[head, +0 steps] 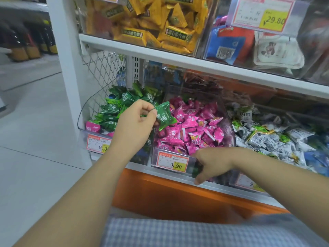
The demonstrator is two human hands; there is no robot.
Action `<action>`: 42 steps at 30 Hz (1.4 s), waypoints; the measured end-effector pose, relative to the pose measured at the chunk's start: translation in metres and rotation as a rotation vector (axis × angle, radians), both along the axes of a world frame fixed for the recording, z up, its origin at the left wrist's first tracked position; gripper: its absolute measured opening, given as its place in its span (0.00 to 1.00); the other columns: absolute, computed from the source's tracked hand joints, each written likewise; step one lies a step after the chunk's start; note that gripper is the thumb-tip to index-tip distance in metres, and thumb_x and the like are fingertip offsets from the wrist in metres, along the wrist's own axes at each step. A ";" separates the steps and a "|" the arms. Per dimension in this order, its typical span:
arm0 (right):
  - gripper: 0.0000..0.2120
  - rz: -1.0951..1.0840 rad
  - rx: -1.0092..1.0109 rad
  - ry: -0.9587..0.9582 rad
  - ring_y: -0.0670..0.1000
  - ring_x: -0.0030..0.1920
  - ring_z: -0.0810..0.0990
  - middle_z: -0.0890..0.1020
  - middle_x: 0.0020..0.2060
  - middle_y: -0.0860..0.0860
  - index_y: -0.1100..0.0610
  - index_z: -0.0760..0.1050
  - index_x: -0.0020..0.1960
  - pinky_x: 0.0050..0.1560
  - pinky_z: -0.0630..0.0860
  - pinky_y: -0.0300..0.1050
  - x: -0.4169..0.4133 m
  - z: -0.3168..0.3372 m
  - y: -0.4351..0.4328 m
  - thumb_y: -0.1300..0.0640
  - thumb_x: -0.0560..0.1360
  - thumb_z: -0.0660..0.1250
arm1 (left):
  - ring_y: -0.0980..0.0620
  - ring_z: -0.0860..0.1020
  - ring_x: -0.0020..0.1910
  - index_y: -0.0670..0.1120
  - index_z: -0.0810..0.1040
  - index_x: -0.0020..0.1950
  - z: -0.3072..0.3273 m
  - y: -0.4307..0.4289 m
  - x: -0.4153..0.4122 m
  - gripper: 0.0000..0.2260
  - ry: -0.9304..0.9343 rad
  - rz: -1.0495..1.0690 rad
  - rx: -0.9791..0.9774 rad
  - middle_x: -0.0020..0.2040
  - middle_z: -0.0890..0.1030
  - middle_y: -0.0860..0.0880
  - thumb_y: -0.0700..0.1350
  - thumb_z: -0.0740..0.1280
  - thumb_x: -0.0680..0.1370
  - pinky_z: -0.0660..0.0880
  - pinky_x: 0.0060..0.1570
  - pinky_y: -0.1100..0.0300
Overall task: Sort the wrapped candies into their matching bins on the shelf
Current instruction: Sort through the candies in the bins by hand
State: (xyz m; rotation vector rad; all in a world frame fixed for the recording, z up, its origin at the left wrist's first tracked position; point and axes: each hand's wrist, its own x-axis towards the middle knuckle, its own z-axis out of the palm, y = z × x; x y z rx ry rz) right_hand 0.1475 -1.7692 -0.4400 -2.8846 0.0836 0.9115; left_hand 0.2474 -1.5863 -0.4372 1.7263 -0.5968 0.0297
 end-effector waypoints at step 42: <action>0.13 -0.120 0.185 -0.347 0.45 0.49 0.80 0.80 0.53 0.41 0.44 0.80 0.54 0.54 0.76 0.44 -0.010 0.068 -0.012 0.45 0.71 0.71 | 0.48 0.82 0.42 0.54 0.74 0.44 0.006 0.035 0.044 0.05 0.141 0.307 -0.172 0.34 0.80 0.55 0.46 0.64 0.79 0.77 0.47 0.46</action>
